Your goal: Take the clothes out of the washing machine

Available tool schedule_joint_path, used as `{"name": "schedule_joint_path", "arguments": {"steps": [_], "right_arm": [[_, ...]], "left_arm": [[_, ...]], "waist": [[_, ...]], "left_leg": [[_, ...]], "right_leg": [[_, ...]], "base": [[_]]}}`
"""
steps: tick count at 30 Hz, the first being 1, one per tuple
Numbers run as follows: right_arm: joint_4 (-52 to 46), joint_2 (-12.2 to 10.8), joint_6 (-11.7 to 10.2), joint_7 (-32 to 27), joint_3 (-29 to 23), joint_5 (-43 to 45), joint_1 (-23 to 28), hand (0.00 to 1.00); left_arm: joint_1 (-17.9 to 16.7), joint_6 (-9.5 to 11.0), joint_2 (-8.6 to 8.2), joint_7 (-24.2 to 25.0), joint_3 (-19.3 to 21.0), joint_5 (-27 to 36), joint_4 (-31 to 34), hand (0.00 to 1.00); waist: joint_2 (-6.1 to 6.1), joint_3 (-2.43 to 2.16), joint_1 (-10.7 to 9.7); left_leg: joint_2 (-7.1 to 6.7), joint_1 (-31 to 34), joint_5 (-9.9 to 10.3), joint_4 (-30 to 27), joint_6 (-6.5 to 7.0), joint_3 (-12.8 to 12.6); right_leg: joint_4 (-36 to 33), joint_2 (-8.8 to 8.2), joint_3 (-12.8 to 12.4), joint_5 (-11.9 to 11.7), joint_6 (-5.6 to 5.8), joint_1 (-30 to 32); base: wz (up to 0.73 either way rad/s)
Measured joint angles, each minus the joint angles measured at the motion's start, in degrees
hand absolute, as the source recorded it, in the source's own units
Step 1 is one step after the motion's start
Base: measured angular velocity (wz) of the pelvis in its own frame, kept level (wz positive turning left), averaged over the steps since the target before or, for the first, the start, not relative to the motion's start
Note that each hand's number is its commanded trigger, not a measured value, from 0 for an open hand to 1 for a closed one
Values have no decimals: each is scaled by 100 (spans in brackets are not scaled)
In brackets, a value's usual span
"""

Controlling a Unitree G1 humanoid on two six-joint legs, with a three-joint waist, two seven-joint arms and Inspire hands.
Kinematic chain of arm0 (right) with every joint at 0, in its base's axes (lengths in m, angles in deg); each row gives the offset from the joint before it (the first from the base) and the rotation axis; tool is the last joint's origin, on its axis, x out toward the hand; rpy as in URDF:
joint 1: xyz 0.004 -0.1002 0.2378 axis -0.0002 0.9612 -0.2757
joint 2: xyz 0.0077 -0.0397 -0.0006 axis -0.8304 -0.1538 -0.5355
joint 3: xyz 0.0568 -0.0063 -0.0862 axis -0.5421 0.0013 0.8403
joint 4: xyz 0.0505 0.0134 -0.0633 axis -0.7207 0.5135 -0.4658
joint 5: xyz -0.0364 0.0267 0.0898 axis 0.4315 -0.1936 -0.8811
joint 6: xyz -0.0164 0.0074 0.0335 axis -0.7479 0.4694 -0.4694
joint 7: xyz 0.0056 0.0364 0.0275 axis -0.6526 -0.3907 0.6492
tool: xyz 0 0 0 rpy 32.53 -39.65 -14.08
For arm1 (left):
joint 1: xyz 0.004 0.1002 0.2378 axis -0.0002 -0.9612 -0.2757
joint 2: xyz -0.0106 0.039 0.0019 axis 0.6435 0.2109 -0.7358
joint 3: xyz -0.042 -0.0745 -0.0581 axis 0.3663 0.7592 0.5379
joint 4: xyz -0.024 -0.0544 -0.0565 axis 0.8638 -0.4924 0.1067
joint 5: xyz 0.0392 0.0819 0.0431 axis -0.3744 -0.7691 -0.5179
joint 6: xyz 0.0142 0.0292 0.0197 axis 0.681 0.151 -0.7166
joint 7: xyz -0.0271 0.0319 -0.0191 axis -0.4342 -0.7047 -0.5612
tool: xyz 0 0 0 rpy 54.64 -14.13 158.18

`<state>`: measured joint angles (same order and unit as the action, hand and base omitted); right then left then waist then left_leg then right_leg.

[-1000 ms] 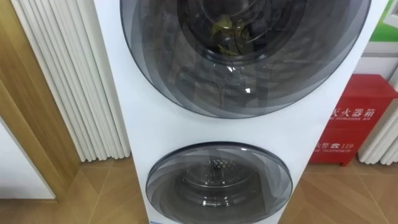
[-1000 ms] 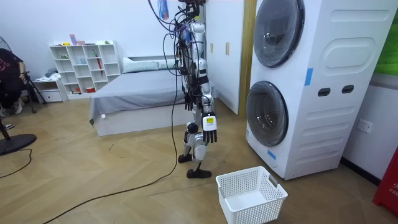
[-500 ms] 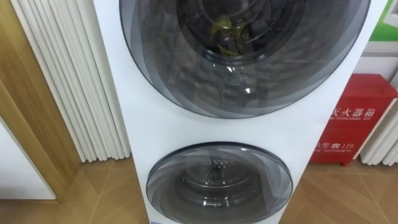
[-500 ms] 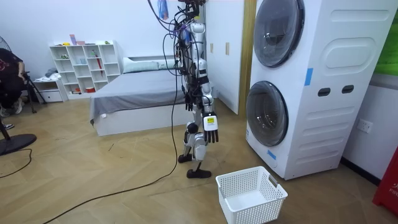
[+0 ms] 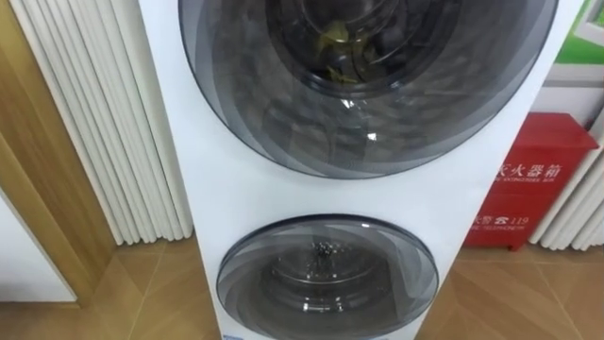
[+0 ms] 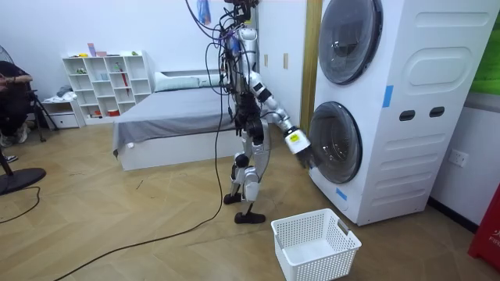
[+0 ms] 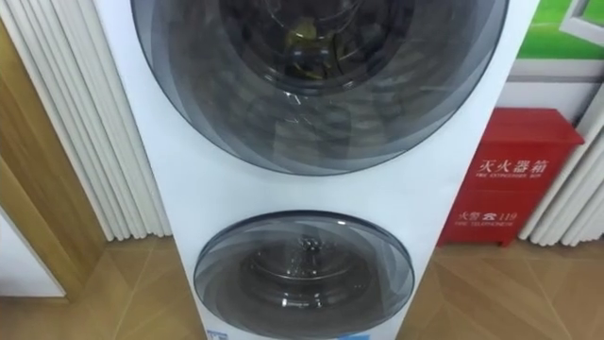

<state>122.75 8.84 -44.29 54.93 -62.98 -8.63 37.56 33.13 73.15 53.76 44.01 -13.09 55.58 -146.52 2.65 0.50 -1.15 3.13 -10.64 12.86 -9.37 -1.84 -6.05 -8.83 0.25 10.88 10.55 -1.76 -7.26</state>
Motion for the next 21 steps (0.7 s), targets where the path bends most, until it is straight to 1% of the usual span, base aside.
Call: {"name": "schedule_joint_path", "arguments": {"steps": [1, 2, 3, 4, 6, 9, 11, 13, 15, 17, 18, 19, 20, 21], "right_arm": [[-157, 34, -34, -27, -10, 67, -21, 0], [-520, 87, -67, -66, -64, 182, -39, 0], [-840, 131, -118, -99, -118, 268, -53, 0], [-995, 142, -135, -131, -140, 337, -71, 0], [-1695, 149, -177, -267, -204, 557, -85, 0], [-2483, 181, -190, -389, -202, 559, -112, 0], [-2694, 199, -212, -424, -202, 566, -255, 0], [-2736, 201, -241, -442, -202, 574, -398, 0], [-2735, 210, -243, -505, -171, 559, -637, 0], [-2737, 217, -244, -540, -157, 543, -871, 0], [-2751, 237, -244, -561, -158, 544, -1012, 0], [-2786, 254, -243, -574, -158, 543, -1075, 0], [-2837, 306, -243, -582, -155, 533, -1191, 0], [-2844, 403, -246, -582, -146, 507, -1278, 0]], "left_arm": [[-8, 7, 14, -3, 5, -10, 3, 0], [8, 43, 22, -4, 73, -14, 27, 0], [22, 110, 24, -7, 159, -5, 54, 0], [25, 146, 29, -17, 176, 0, 52, 0], [31, 218, 29, -43, 161, 40, 49, 0], [35, 294, 33, -42, 162, 205, 60, 0], [36, 302, 36, -34, 162, 205, 108, 0], [57, 346, 46, -14, 166, 208, 123, 0], [66, 436, 49, -17, 148, 223, 120, 0], [78, 447, 50, -32, 146, 225, 115, 0], [79, 456, 50, -34, 147, 223, 106, 0], [81, 461, 50, -36, 147, 217, 98, 0], [78, 459, 50, -44, 147, 214, 81, 0], [71, 457, 50, -52, 147, 214, 71, 0]], "waist": [[5, -6, -11], [11, -20, -11], [-10, -34, -1], [-3, -34, -2], [7, -29, -10], [10, -29, -15], [39, -20, -18], [100, -21, -5], [151, -21, 12], [154, -23, 13], [143, -35, 13], [136, -36, 14], [119, -33, 13], [100, -43, 18]], "left_leg": [[0, 0, 0, -1, 0, 4], [1, 6, 0, -1, 0, 8], [2, 11, 0, -1, 0, 4], [3, 10, 0, 0, 0, -1], [6, 19, 0, 4, 0, -8], [12, 23, 0, 9, 0, -7], [12, 14, 0, 11, 0, -7], [12, 5, 0, 22, 0, -8], [8, 3, 0, 29, 0, -1], [4, 21, 0, 31, 0, -1], [1, 48, 0, 31, 0, 2], [1, 57, 0, 31, 0, -1], [2, 64, 0, 31, 0, -5], [3, 65, 0, 32, 0, -3]], "right_leg": [[0, -3, -1, 0, 0, -1], [-3, -8, -6, 1, -1, 5], [-1, -6, -18, 1, -2, 12], [-3, -6, -20, 2, -4, 18], [-22, -2, -50, 3, -5, 19], [-94, -3, -68, 3, -5, 51], [-95, 0, -89, 2, -5, 51], [-96, 2, -91, 2, -5, 51], [-103, 5, -96, 1, -4, 63], [-106, 11, -89, -1, -3, 92], [-117, 9, -82, -1, -3, 122], [-124, 6, -73, -3, -2, 134], [-133, 4, -58, -6, -2, 138], [-142, 4, -52, -7, -3, 137]], "base": [[-4], [0], [0], [-6], [-9], [-4], [-4], [0], [-2], [-2], [0], [5], [8], [7]]}}
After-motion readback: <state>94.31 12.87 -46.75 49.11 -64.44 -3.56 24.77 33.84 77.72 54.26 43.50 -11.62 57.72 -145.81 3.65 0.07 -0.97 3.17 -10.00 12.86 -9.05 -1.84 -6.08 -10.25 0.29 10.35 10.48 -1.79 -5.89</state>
